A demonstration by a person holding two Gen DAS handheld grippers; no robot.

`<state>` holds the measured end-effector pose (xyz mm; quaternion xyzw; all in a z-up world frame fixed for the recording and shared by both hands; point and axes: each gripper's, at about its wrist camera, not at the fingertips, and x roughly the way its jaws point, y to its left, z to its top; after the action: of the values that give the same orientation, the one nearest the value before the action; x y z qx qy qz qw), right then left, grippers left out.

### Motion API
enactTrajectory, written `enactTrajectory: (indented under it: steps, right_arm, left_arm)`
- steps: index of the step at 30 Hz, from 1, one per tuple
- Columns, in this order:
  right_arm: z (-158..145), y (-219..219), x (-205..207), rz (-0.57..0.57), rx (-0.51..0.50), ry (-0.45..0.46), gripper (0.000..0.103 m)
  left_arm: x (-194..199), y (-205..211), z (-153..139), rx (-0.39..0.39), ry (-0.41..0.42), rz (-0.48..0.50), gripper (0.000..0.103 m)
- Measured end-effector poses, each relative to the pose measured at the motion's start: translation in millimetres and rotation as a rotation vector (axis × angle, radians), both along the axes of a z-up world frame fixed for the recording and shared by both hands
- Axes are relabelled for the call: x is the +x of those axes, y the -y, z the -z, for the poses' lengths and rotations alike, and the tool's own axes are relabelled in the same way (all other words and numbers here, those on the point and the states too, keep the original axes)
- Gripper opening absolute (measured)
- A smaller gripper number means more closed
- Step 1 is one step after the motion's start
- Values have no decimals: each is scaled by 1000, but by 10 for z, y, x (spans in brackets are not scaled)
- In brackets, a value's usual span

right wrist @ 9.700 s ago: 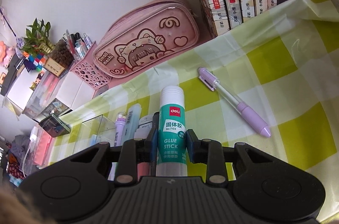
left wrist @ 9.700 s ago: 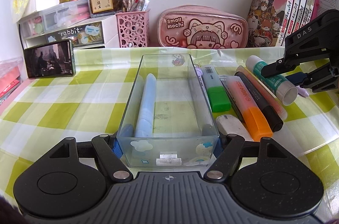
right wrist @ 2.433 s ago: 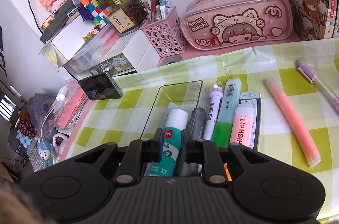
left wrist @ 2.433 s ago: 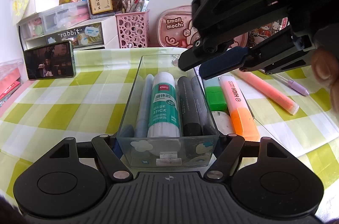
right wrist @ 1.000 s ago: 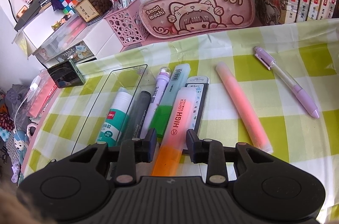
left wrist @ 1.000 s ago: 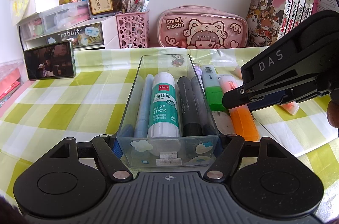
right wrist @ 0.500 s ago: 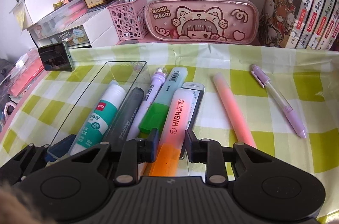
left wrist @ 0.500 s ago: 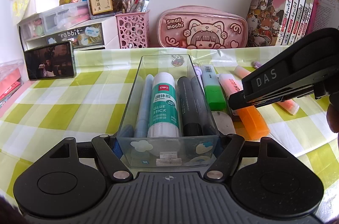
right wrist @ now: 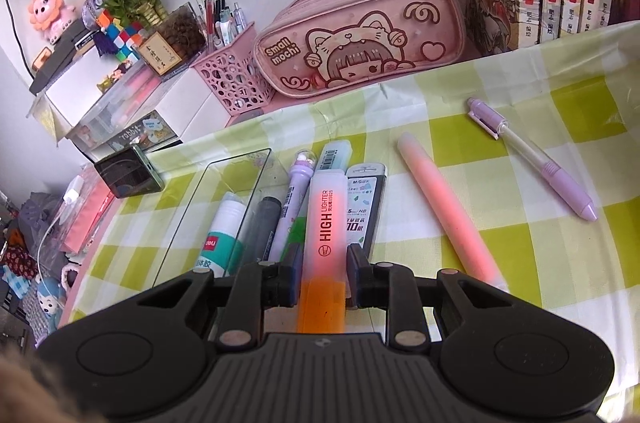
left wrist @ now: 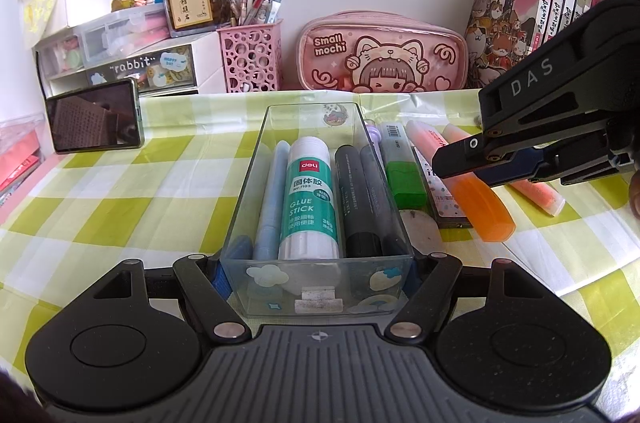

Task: Organize stationery
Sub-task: 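Grasp the orange highlighter with the right tool and lift it toward the box, then lower the orange highlighter into the clear box and open the right tool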

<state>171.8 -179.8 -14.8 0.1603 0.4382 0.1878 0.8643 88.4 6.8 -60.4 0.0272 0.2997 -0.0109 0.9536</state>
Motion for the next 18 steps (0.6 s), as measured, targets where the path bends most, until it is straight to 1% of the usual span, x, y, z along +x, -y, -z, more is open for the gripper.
enactTrajectory:
  steps: [9, 18]
  right_arm:
    - [-167, -78, -42, -35, 87, 21, 37]
    - [-176, -256, -2, -53, 131, -17, 37]
  left_arm:
    - [-3, 19, -6, 3, 1, 0, 73]
    - [-38, 42, 2, -5, -1, 0, 73]
